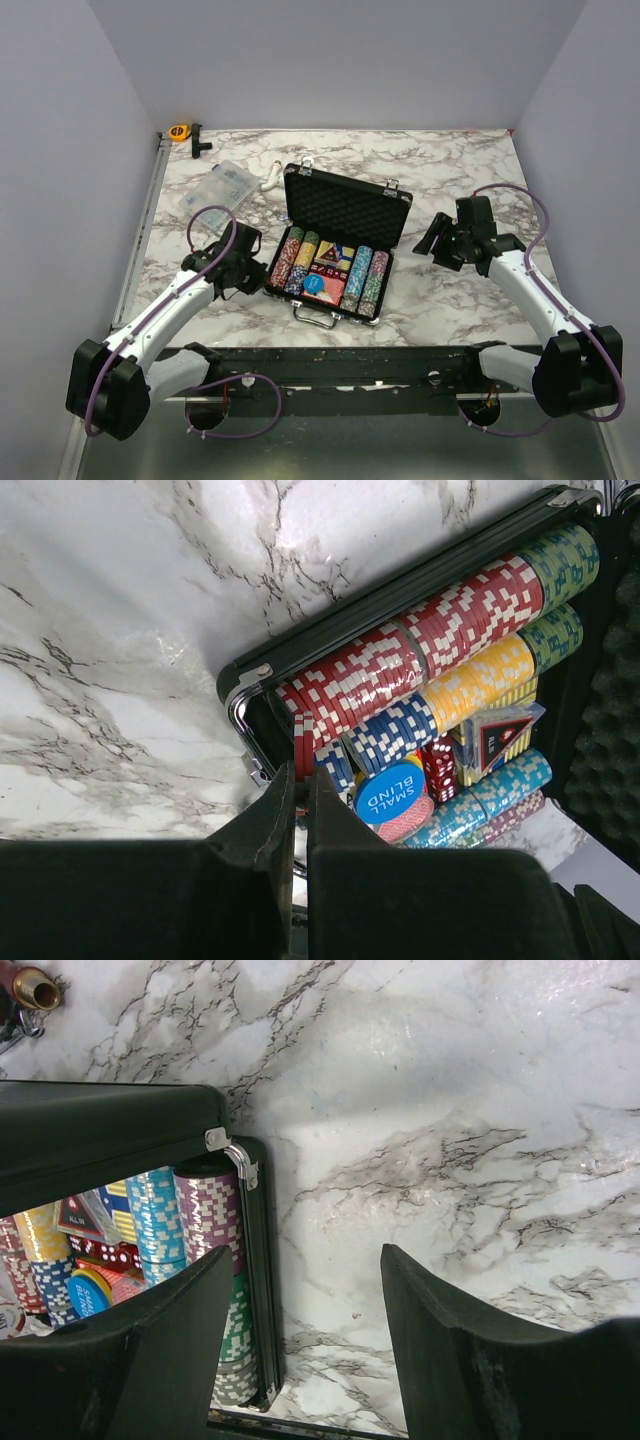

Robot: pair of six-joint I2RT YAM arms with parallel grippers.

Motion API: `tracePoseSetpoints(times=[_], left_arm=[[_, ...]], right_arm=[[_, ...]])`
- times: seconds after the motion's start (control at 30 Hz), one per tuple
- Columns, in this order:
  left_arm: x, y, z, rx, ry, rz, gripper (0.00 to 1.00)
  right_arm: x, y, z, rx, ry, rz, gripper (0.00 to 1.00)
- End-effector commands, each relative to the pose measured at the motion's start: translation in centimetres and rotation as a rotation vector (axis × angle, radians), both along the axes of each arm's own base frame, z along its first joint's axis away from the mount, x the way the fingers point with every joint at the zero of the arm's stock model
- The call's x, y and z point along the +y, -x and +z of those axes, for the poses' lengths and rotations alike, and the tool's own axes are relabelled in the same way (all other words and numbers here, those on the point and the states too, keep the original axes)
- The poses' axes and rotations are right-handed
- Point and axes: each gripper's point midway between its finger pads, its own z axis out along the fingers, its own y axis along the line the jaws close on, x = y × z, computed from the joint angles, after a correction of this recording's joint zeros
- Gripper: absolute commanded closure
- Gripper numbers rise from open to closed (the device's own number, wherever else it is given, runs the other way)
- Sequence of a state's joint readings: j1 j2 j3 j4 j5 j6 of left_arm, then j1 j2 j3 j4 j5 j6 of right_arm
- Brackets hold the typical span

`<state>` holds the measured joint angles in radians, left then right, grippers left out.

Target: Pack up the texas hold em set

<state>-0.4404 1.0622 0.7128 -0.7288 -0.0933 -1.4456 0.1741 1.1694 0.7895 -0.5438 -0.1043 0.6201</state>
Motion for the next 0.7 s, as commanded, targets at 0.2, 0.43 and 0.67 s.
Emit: tracePoseSetpoints(times=[0.2, 0.43, 0.67], left_arm=[[-0.7, -0.3, -0.1, 0.034, 0.047, 0.035, 1.00], [-0.3, -0.4, 0.3, 0.002, 0.031, 0.038, 1.00], [0.7, 0.2, 1.5, -0.027, 0.012, 0.055, 1.00]], right_arm=[[-0.6, 0.0, -0.2, -0.011, 0.025, -0.023, 0.37], [-0.6, 0.0, -0.3, -0.010, 0.024, -0.026, 0.37], [-0.4, 0.1, -0.8, -0.002, 0.016, -0.020, 0.37]])
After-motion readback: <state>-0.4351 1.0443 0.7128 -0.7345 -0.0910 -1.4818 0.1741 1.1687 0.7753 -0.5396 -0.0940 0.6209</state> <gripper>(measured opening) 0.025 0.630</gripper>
